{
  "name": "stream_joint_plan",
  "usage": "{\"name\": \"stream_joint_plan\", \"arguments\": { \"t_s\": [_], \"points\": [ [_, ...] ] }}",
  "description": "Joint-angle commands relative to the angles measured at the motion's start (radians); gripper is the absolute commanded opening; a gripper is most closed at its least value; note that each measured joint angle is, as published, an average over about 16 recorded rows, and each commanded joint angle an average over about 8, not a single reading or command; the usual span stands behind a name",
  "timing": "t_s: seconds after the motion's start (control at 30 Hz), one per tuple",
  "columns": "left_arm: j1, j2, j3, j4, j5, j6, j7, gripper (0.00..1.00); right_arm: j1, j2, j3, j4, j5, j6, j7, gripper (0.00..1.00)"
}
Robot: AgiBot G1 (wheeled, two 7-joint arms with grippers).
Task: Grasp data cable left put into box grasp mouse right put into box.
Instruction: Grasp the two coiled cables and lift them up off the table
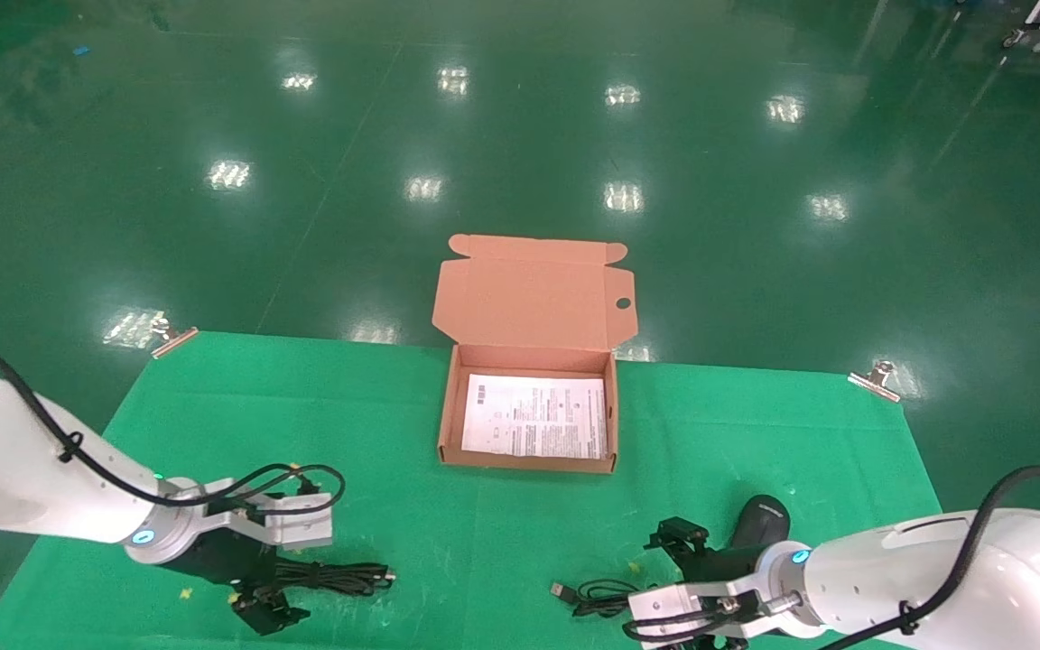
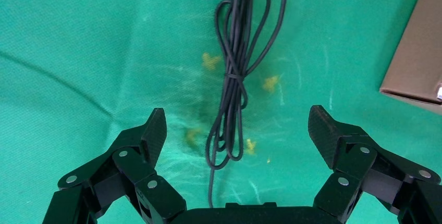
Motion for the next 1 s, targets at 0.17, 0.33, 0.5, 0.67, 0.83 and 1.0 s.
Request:
{"name": "stream_joint_plan", "arguments": {
  "t_s": [0.17, 0.33, 0.5, 0.67, 0.83, 1.0],
  "points": [
    [-0.007, 0.006, -0.005, 0.044, -0.008, -0.012, 0.015, 0.0, -0.005, -0.01, -0.001, -0.015, -0.013, 0.014, 0.005, 0.0],
    [-0.006, 0.005, -0.004, 0.033, -0.008, -0.009, 0.013, 0.0, -0.004, -0.008, -0.001, -0.013, -0.012, 0.012, 0.005, 0.0],
    [-0.005, 0.004, -0.003, 0.024, -0.006, -0.005, 0.012, 0.0, -0.003, -0.007, -0.001, -0.01, -0.01, 0.009, 0.005, 0.0],
    [-0.003, 0.003, -0.002, 0.018, -0.005, -0.003, 0.011, 0.0, -0.002, -0.005, -0.001, -0.009, -0.008, 0.007, 0.004, 0.0],
    [-0.003, 0.002, -0.002, 0.014, -0.004, -0.001, 0.011, 0.0, -0.001, -0.005, -0.001, -0.007, -0.007, 0.006, 0.004, 0.0],
    [-0.002, 0.002, -0.001, 0.011, -0.004, 0.0, 0.011, 0.0, -0.001, -0.004, -0.001, -0.007, -0.006, 0.005, 0.004, 0.0]
  ]
}}
